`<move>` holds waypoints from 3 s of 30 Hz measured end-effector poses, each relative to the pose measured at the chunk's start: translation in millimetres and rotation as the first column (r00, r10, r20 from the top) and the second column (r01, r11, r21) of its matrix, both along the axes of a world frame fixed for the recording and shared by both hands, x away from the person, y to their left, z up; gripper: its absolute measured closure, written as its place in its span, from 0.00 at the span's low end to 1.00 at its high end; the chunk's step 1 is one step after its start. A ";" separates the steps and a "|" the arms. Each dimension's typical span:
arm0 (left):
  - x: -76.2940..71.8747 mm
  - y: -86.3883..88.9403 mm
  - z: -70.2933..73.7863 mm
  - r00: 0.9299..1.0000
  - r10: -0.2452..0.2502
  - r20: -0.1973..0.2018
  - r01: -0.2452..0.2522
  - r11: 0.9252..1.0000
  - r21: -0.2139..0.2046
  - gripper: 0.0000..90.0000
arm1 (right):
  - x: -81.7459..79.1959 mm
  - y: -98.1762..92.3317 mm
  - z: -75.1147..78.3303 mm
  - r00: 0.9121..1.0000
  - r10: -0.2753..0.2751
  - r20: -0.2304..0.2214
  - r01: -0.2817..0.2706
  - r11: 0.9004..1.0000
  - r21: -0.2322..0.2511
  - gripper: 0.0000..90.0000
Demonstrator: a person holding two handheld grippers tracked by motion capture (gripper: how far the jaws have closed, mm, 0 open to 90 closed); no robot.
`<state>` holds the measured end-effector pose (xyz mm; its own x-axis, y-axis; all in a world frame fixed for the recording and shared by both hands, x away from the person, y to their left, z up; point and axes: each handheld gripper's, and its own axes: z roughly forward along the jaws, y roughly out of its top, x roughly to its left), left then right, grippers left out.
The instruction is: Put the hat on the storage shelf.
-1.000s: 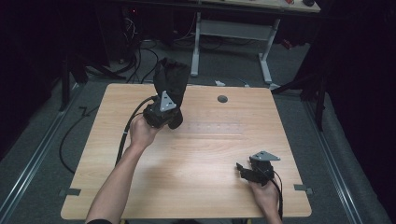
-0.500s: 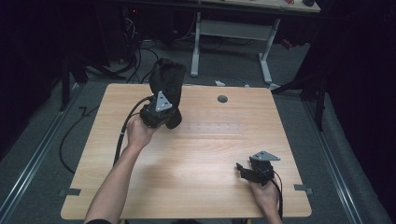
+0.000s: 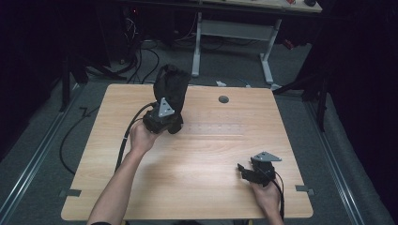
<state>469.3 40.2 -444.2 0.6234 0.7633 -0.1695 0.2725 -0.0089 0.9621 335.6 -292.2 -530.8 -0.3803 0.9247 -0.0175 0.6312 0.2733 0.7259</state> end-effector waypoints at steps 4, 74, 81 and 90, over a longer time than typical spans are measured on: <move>-1.0 1.4 0.0 1.000 0.013 -0.020 -0.013 1.000 -0.024 0.82 | 0.0 0.0 0.0 1.000 0.000 0.000 0.000 1.000 0.000 0.39; -56.3 56.0 -5.2 0.950 0.116 -0.290 -0.195 0.946 -0.259 0.36 | 0.1 0.2 0.0 1.000 -0.002 0.000 0.002 1.000 0.000 0.39; -62.9 59.7 -10.3 0.945 0.119 -0.305 -0.206 0.941 -0.270 0.36 | 0.2 0.3 0.0 1.000 -0.002 0.000 0.002 1.000 0.001 0.39; -70.3 64.0 -19.0 0.939 0.140 -0.315 -0.227 0.938 -0.261 0.35 | 0.3 0.4 0.0 1.000 -0.002 0.000 0.002 1.000 0.000 0.39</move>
<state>399.0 104.2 -463.1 0.3681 0.7497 -0.5499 0.5070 0.3339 0.7946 335.9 -291.8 -530.8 -0.3783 0.9255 -0.0172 0.6317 0.2717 0.7260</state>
